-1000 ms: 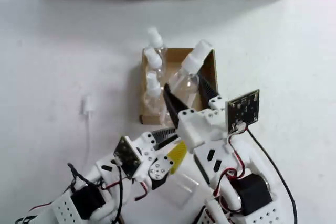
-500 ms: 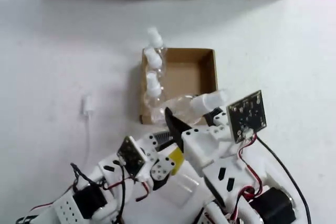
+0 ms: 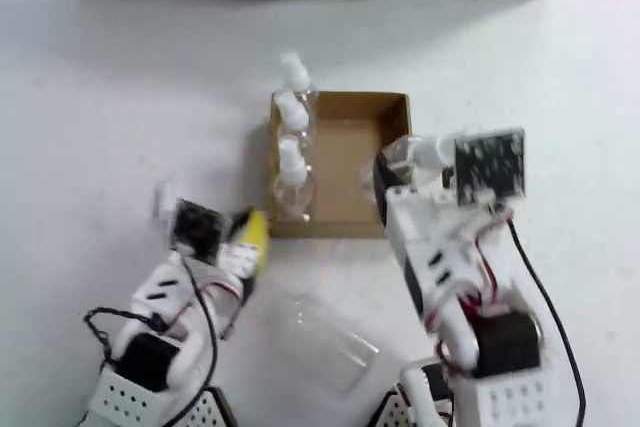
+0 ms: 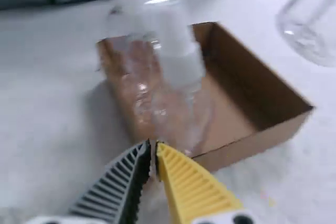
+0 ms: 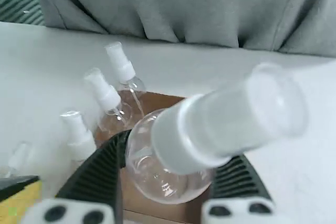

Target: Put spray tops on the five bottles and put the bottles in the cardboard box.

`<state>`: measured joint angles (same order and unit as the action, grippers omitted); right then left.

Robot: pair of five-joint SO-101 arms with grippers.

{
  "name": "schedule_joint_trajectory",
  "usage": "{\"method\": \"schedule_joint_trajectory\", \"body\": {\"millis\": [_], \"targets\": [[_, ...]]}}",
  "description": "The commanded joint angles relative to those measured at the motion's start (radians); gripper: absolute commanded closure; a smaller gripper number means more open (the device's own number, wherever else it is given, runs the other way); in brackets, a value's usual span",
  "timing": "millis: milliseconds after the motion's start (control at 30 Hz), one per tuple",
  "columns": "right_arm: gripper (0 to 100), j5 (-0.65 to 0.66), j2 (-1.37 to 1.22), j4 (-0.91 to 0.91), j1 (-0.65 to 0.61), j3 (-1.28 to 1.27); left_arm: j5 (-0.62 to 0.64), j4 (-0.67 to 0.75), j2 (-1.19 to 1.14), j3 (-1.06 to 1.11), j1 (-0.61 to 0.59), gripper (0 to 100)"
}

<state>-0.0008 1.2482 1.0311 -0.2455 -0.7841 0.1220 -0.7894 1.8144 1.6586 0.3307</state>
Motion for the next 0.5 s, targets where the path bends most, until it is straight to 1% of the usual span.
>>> {"method": "schedule_joint_trajectory", "body": {"millis": [0, 267, 467], "targets": [[98.4, 0.014, -0.127, -0.157, 0.053, -0.014, -0.012, -0.064, 0.018, -0.008, -0.228, 98], [98.4, 0.014, -0.380, -0.389, 0.084, -0.011, -0.012, -0.175, 0.018, 0.014, -0.407, 98], [98.4, 0.014, -0.552, -0.521, 0.084, -0.011, -0.012, -0.247, 0.016, 0.034, -0.420, 98]]}}
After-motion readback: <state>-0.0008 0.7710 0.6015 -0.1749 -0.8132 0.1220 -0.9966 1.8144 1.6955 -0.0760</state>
